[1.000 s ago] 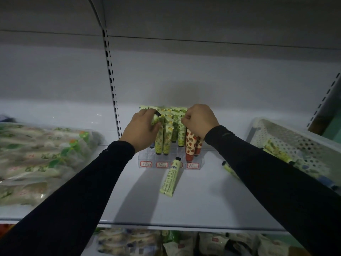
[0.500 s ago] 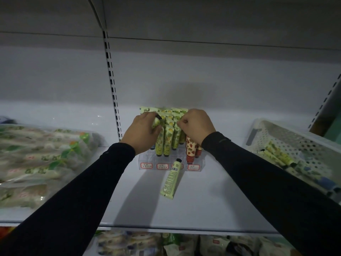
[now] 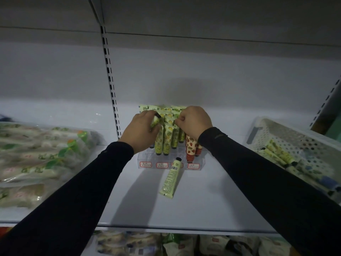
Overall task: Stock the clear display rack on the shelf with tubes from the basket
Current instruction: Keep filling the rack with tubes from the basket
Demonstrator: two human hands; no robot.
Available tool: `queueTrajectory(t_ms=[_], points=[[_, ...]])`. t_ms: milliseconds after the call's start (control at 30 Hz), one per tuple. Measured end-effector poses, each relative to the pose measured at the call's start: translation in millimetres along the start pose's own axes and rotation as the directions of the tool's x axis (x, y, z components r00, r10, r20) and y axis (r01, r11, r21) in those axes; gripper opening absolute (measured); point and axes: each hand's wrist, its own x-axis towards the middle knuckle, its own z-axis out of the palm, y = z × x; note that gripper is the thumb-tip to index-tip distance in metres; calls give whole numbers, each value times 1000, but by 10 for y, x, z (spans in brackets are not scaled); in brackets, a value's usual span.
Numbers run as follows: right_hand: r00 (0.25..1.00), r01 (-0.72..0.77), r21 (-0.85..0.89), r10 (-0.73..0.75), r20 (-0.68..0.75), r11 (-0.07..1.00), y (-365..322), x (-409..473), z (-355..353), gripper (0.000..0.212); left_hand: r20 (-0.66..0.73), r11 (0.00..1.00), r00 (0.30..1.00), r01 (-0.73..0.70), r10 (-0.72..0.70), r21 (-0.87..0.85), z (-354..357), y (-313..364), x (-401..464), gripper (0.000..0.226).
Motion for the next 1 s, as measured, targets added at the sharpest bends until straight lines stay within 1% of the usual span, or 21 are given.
queueTrajectory(t_ms=[67, 200, 400, 600, 700, 800, 1000], points=[[1000, -18, -4, 18, 12, 1000, -27, 4, 13, 32, -1, 1000, 1000, 1, -1, 2, 4, 1, 4, 30], [997, -65, -50, 66, 30, 997, -62, -1, -10, 47, 10, 1000, 1000, 2, -2, -9, 2, -17, 5, 28], [991, -120, -70, 123, 49, 990, -56, -4, -42, 47, 16, 1000, 1000, -1, 1, -3, 15, -9, 8, 28], [992, -101, -124, 109, 58, 987, -28, 21, -32, 44, 19, 1000, 1000, -6, 6, -2, 17, -21, 9, 27], [993, -86, -120, 95, 72, 989, -12, 29, -35, 41, 15, 1000, 1000, -6, 6, -8, 8, -21, 11, 28], [994, -72, -116, 80, 72, 991, 11, 42, -44, 45, 8, 1000, 1000, -8, 8, -12, -2, -13, 3, 28], [998, -56, -17, 56, 37, 998, 31, 17, -53, 45, -10, 999, 1000, -10, 10, -30, -25, -16, -31, 27]])
